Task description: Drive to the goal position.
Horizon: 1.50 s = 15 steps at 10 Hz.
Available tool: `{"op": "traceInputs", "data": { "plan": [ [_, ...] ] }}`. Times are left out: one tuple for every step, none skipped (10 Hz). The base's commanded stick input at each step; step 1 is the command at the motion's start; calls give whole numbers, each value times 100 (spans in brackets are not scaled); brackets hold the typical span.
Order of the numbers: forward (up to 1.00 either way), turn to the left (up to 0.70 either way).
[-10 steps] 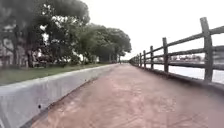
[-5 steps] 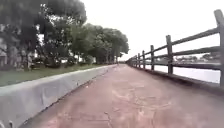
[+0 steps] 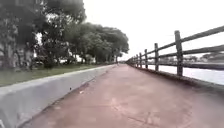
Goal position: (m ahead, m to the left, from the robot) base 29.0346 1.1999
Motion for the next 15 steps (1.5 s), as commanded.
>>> {"op": "traceInputs", "data": {
  "plan": [
    [100, 0],
    [100, 0],
    [100, 0],
    [100, 0],
    [100, 0],
    [100, -11],
    [100, -21],
    [100, -26],
    [100, -26],
    [100, -30],
    [100, -34],
    [100, -28],
    [100, -13],
    [100, -2],
    [100, 0]
  ]
}}
